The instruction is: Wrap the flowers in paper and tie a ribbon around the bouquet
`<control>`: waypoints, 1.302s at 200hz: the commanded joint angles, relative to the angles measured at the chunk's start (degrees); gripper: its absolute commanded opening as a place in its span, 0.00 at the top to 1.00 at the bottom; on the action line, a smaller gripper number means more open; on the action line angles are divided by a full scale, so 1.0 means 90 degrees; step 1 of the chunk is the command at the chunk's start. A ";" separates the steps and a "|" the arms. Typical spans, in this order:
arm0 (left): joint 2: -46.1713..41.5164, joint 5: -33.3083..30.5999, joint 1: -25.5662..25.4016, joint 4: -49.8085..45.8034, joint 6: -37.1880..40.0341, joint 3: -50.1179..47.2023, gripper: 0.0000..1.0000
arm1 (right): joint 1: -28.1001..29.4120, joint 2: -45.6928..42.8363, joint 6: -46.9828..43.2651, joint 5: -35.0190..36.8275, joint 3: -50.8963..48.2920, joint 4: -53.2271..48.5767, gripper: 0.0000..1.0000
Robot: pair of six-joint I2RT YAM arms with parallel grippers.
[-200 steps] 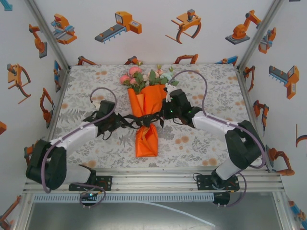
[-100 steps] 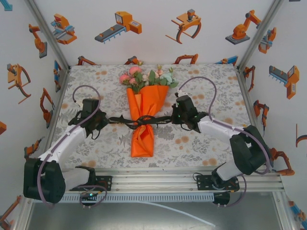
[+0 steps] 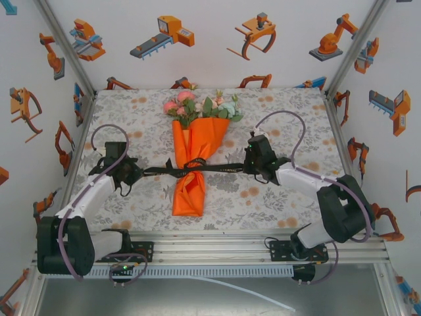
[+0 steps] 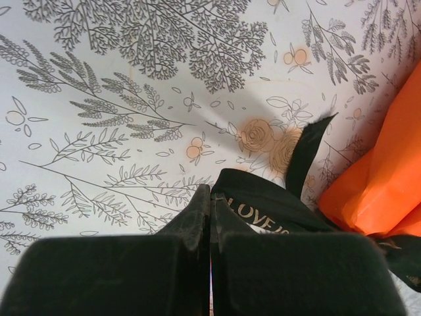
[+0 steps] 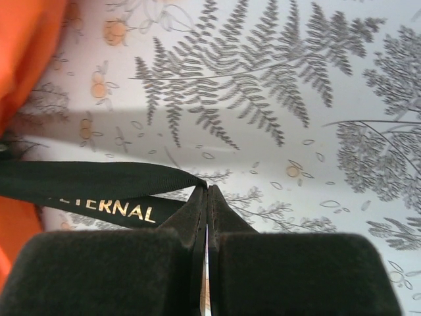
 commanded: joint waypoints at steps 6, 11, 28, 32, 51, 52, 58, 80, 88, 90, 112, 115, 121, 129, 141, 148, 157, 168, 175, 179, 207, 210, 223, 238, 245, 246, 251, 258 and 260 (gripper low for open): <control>-0.0026 -0.0580 0.0229 -0.0156 -0.0227 -0.0168 1.00 | -0.0359 -0.0261 0.0104 0.0779 -0.0157 -0.0617 1.00; -0.0036 -0.0598 0.0265 -0.0148 -0.0237 -0.0187 1.00 | -0.0430 -0.0299 0.0122 0.0809 -0.0175 -0.0669 1.00; -0.0037 -0.0591 0.0399 -0.0175 -0.0262 -0.0200 1.00 | -0.0668 -0.0457 0.0215 0.0841 -0.0282 -0.0786 1.00; -0.0035 -0.0578 0.0418 -0.0169 -0.0262 -0.0208 1.00 | -0.0720 -0.0498 0.0231 0.0845 -0.0302 -0.0809 1.00; -0.0060 -0.0504 0.0469 -0.0106 -0.0216 -0.0222 1.00 | -0.0900 -0.0588 0.0229 0.0829 -0.0401 -0.0871 1.00; -0.0051 -0.0503 0.0469 -0.0101 -0.0210 -0.0221 1.00 | -0.0903 -0.0594 0.0229 0.0827 -0.0404 -0.0871 1.00; -0.0040 -0.0491 0.0469 -0.0094 -0.0195 -0.0226 1.00 | -0.0923 -0.0611 0.0230 0.0815 -0.0429 -0.0868 1.00; 0.0003 -0.0597 0.0488 -0.0131 -0.0199 -0.0266 1.00 | -0.0995 -0.0628 0.0282 0.0881 -0.0502 -0.0900 1.00; 0.0007 -0.0608 0.0522 -0.0131 -0.0202 -0.0285 1.00 | -0.1050 -0.0658 0.0339 0.0911 -0.0554 -0.0900 1.00; 0.0002 -0.0606 0.0526 -0.0135 -0.0203 -0.0287 1.00 | -0.1072 -0.0667 0.0357 0.0910 -0.0565 -0.0900 1.00; 0.0016 -0.0666 0.0605 -0.0163 -0.0213 -0.0336 1.00 | -0.1308 -0.0783 0.0462 0.0918 -0.0676 -0.0937 1.00; 0.0008 -0.0676 0.0614 -0.0169 -0.0211 -0.0340 1.00 | -0.1345 -0.0801 0.0463 0.0914 -0.0686 -0.0939 1.00; 0.0007 -0.0703 0.0641 -0.0183 -0.0227 -0.0354 1.00 | -0.1401 -0.0827 0.0463 0.0920 -0.0704 -0.0962 1.00; 0.0005 -0.0732 0.0674 -0.0191 -0.0256 -0.0370 1.00 | -0.1480 -0.0876 0.0455 0.0931 -0.0727 -0.1002 1.00; -0.0031 -0.0717 0.0731 -0.0161 -0.0298 -0.0423 1.00 | -0.1593 -0.0953 0.0461 0.0925 -0.0781 -0.1034 1.00; -0.0065 -0.0716 0.0756 -0.0146 -0.0323 -0.0457 1.00 | -0.1660 -0.0996 0.0459 0.0916 -0.0819 -0.1041 1.00; -0.0071 -0.0717 0.0771 -0.0126 -0.0336 -0.0473 1.00 | -0.1719 -0.1044 0.0463 0.0899 -0.0859 -0.1046 1.00; -0.0065 -0.0647 0.0781 -0.0088 -0.0321 -0.0479 1.00 | -0.1770 -0.1080 0.0471 0.0866 -0.0901 -0.1047 1.00; -0.0062 -0.0609 0.0777 -0.0071 -0.0321 -0.0486 1.00 | -0.1780 -0.1102 0.0473 0.0836 -0.0920 -0.1032 1.00; -0.0044 -0.0590 0.0781 -0.0047 -0.0320 -0.0495 1.00 | -0.1791 -0.1103 0.0470 0.0799 -0.0929 -0.1002 1.00; -0.0196 0.0335 0.0658 0.0727 0.0236 -0.0600 0.94 | -0.1778 -0.1246 0.0281 -0.0463 -0.1045 -0.0315 1.00; -0.0241 0.0414 0.0602 0.0808 0.0314 -0.0600 0.89 | -0.1769 -0.1281 0.0266 -0.0669 -0.1045 -0.0207 1.00; -0.0598 0.0473 0.0258 0.0981 0.0620 -0.0544 0.68 | -0.1676 -0.1531 0.0259 -0.1264 -0.1019 0.0046 0.93; -0.1179 0.0113 -0.0198 0.0992 0.0964 -0.0456 0.44 | -0.1532 -0.2009 0.0151 -0.1320 -0.0939 0.0044 0.74; -0.1480 -0.0139 -0.0353 0.0976 0.1098 -0.0435 0.37 | -0.1536 -0.2269 0.0131 -0.1235 -0.0914 -0.0002 0.66; -0.1518 -0.0169 -0.0372 0.0972 0.1116 -0.0430 0.37 | -0.1534 -0.2304 0.0122 -0.1201 -0.0914 -0.0011 0.65; -0.1744 -0.0326 -0.0429 0.0957 0.1187 -0.0427 0.33 | -0.1532 -0.2506 0.0069 -0.1029 -0.0918 -0.0061 0.61; -0.2037 -0.0519 -0.0449 0.0956 0.1252 -0.0460 0.28 | -0.1544 -0.2763 -0.0042 -0.0731 -0.0948 -0.0094 0.57; -0.2142 -0.0576 -0.0449 0.0957 0.1269 -0.0472 0.27 | -0.1544 -0.2834 -0.0083 -0.0631 -0.0964 -0.0103 0.56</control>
